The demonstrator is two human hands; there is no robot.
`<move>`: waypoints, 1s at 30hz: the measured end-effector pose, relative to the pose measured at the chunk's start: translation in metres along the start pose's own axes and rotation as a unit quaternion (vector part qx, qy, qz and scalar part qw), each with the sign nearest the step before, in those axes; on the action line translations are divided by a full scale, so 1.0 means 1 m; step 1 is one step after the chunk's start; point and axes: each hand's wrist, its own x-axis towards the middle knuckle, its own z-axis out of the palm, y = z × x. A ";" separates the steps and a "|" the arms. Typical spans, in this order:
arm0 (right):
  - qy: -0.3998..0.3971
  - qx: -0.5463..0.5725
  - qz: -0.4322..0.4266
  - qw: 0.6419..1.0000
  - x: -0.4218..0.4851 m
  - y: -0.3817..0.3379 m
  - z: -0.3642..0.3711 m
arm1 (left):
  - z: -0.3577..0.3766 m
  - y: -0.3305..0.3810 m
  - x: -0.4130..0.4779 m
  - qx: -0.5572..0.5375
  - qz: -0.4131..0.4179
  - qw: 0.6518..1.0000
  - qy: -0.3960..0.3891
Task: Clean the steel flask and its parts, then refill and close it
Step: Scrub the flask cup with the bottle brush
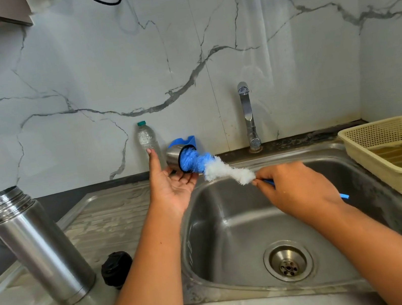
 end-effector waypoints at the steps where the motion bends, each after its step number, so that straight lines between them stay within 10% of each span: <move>1: -0.004 -0.009 -0.006 1.000 0.000 -0.001 0.001 | -0.001 0.000 0.001 0.001 -0.002 1.000 -0.001; 30: -0.104 0.221 0.007 0.970 0.005 -0.002 0.003 | 0.000 -0.006 -0.006 0.034 0.055 0.996 -0.061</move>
